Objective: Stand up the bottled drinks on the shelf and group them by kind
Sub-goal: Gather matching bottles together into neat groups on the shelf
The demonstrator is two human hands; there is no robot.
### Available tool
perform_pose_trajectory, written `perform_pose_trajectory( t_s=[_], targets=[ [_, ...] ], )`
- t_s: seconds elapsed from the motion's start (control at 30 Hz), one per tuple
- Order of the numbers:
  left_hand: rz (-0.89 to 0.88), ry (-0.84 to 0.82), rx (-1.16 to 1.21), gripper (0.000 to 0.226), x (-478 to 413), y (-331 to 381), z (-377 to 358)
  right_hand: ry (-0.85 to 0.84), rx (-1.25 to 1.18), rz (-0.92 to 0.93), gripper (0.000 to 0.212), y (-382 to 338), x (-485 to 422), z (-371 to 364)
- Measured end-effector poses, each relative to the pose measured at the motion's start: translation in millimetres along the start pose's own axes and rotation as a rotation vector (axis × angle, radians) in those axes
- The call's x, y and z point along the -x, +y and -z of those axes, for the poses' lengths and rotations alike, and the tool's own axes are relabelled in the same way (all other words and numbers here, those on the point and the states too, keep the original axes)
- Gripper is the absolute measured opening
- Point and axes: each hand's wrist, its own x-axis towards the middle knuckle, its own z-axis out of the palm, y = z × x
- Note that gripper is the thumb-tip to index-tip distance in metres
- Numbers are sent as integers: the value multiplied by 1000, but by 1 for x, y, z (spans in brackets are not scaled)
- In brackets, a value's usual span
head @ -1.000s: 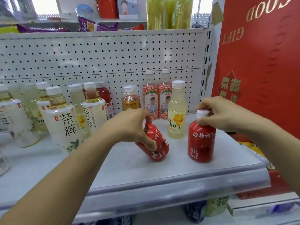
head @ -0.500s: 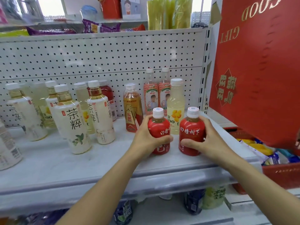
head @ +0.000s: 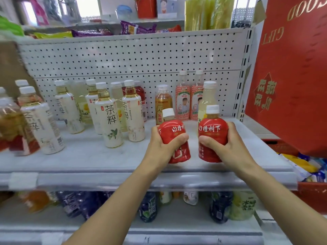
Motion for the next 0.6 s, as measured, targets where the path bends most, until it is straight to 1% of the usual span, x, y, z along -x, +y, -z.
perform_pose_trajectory(
  t_s=[0.13,0.3,0.4,0.6],
  targets=[
    [-28,76,53,71,29,4,28,-12,-62,54,62,-20,17,-25],
    [-18,149,111,81,66,1,83,-87,-95,82,67,-47,36,-74],
    [8,184,131,79,85,-10,129,-118,-116,80,66,-61,49,-115],
    [42,237,112,68,117,-25,244,-177,-168,59,55,-93,86,-220]
  ],
)
